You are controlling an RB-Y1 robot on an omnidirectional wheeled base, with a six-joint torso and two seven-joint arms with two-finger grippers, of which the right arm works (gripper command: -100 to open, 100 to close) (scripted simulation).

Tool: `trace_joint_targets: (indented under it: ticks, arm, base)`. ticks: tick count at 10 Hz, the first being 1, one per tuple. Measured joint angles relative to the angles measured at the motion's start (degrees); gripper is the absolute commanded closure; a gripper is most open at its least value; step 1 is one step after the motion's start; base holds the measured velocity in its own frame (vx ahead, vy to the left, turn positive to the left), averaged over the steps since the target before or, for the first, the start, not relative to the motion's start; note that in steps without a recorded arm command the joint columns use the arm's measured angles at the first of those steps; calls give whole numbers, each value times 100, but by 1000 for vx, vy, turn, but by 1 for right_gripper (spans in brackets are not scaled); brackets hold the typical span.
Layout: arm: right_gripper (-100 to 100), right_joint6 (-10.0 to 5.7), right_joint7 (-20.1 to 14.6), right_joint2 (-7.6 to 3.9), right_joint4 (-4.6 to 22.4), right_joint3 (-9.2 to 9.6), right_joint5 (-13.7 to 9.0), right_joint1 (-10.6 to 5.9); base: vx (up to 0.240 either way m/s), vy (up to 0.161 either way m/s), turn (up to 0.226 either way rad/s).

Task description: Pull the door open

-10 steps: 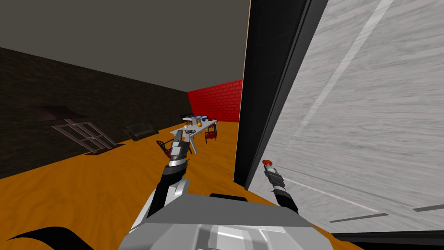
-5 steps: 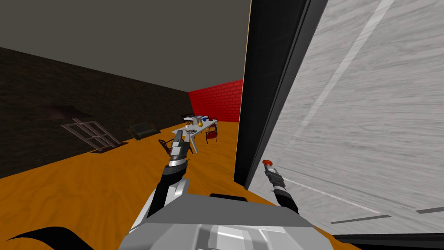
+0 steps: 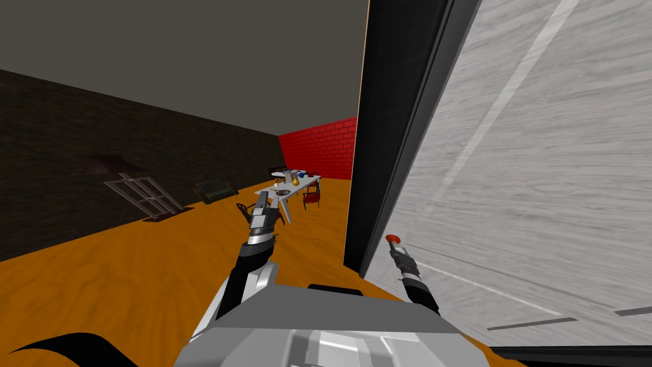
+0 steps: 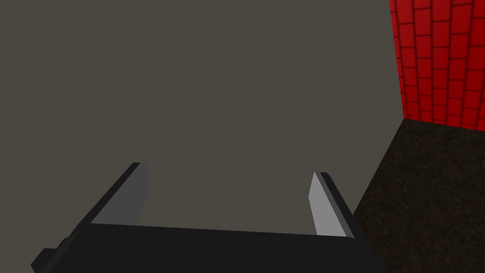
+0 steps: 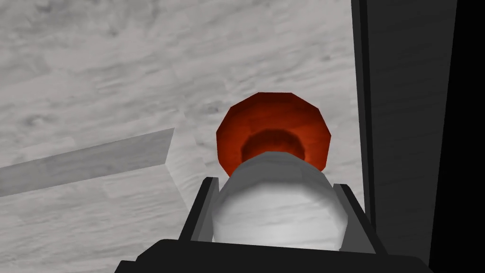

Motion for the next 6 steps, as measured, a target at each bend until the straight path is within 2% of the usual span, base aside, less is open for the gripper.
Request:
trace_joint_targets:
  ticks: [6]
  arm:
    - [100,-13,-763,-30,-29,71,-164,25]
  base:
    - [-25,-7,28]
